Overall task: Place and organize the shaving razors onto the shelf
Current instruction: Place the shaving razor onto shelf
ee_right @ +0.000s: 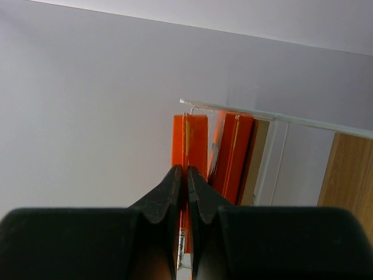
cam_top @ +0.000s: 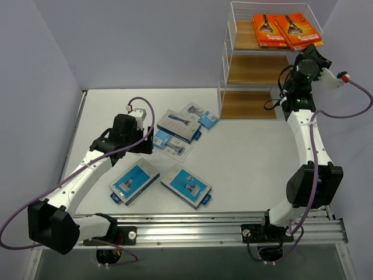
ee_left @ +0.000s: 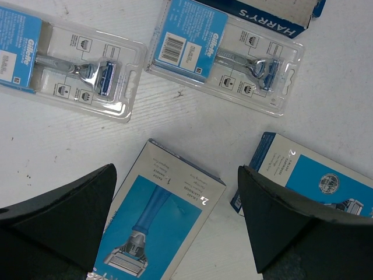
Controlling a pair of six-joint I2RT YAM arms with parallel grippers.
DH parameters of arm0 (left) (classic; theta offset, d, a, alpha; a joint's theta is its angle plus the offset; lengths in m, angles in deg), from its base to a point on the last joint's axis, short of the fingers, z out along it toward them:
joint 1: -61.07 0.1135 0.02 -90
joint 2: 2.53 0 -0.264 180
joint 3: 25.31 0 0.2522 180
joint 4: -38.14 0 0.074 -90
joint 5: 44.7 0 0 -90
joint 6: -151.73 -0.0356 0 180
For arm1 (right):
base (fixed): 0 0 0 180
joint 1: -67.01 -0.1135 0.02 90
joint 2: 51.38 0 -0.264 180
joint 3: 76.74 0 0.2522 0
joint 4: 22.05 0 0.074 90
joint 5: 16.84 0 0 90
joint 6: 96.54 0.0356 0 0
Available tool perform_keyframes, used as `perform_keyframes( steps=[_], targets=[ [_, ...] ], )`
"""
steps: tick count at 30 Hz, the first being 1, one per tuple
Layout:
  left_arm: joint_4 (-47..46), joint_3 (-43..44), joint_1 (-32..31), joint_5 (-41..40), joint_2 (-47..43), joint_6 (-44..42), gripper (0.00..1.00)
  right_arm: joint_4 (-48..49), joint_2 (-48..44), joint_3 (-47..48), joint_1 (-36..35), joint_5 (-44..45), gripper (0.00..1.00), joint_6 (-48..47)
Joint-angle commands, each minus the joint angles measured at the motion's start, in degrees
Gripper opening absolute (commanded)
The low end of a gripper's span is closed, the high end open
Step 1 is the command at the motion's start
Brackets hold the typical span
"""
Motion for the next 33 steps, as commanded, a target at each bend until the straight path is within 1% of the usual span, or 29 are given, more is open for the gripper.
perform_keyframes(
  steps=[1, 2, 5, 6, 8, 11, 15, 19, 20, 22, 23, 26, 27, 33],
  targets=[
    [-0.9, 2.8, 0.2, 1.0, 0.4, 0.2, 0.94, 3.5, 1.1, 3.7, -0.9, 3.6, 0.04, -1.3],
    [-0.9, 2.8, 0.1, 1.0, 0.5, 0.2, 0.94, 3.6, 1.3, 4.1, -1.0, 3.3, 0.06, -1.9],
    [-0.9, 2.8, 0.2, 1.1, 0.5, 0.2, 0.94, 3.8, 2.0, 5.3, -1.2, 0.7, 0.15, -4.3],
    [-0.9, 2.9, 0.2, 1.2, 0.5, 0.2, 0.94, 3.6, 1.9, 5.5, -1.2, 0.2, 0.19, -4.7],
    [-0.8, 2.9, 0.2, 1.2, 0.5, 0.2, 0.94, 2.0, 1.6, 5.9, -1.2, -1.0, 0.24, -5.6],
    [-0.8, 2.8, 0.2, 1.2, 0.4, 0.3, 0.94, 1.0, 0.4, 5.9, -1.2, -2.8, 0.29, -7.6],
    [-0.8, 2.8, 0.2, 1.2, 0.3, 0.3, 0.94, -1.7, -1.4, 6.6, -0.7, -5.1, 0.32, -9.9],
    [-0.7, 2.7, 0.2, 1.2, -0.1, 0.3, 0.94, -8.7, -1.8, 8.5, 1.9, -11.7, 0.33, -10.8],
    [-0.6, 2.8, 0.2, 1.5, -0.2, 0.3, 0.94, -9.4, -1.8, 8.5, 2.7, -15.9, 0.33, -10.8],
    [-0.3, 2.9, 0.2, 1.8, -0.1, 0.1, 0.94, -11.9, -1.7, 8.5, 5.2, -20.1, 0.34, -10.4],
    [-0.3, 3.0, 0.2, 1.5, 0.0, 0.1, 0.94, -12.4, -1.6, 8.5, 6.1, -24.4, 0.34, -10.4],
    [-0.2, 3.1, 0.1, 1.4, -0.2, 0.1, 0.94, -14.0, -0.5, 9.1, 10.3, -32.0, 0.33, -10.1],
    [-0.2, 3.0, 0.2, 1.4, -0.2, 0.1, 0.94, -14.2, -0.1, 9.5, 10.9, -36.6, 0.34, -10.4],
    [-0.1, 3.1, 0.2, 1.6, -0.3, 0.1, 0.94, -16.5, 1.3, 12.7, 13.0, -44.1, 0.34, -14.2]
  ],
)
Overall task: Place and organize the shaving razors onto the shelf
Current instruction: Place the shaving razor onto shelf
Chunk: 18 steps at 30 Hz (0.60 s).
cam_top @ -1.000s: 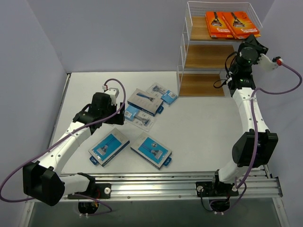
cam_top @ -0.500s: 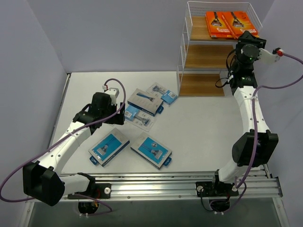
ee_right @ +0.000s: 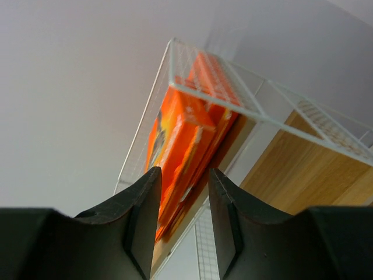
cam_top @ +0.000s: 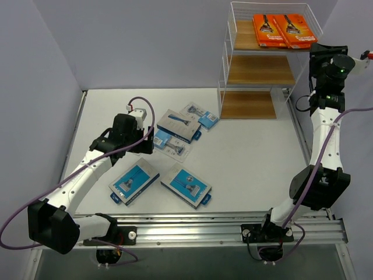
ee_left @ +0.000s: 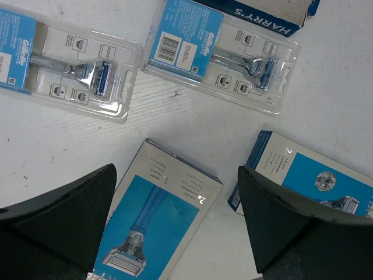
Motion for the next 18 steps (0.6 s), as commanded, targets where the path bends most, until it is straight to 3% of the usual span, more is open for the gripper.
perform_keyframes(
  steps=[1, 12, 18],
  targets=[
    [-0.4, 2.8, 0.2, 0.7, -0.7, 0.1, 0.94, 0.4, 0.3, 3.9, 0.0, -9.3, 0.34, -2.9],
    [-0.2, 2.9, 0.1, 1.2, -0.3, 0.1, 0.94, 1.8, 3.2, 4.5, 0.6, -15.2, 0.29, -1.3],
    [-0.2, 2.9, 0.1, 2.0, 0.0, 0.3, 0.94, 4.6, 3.1, 2.5, 0.6, -16.0, 0.21, 0.7]
  ],
)
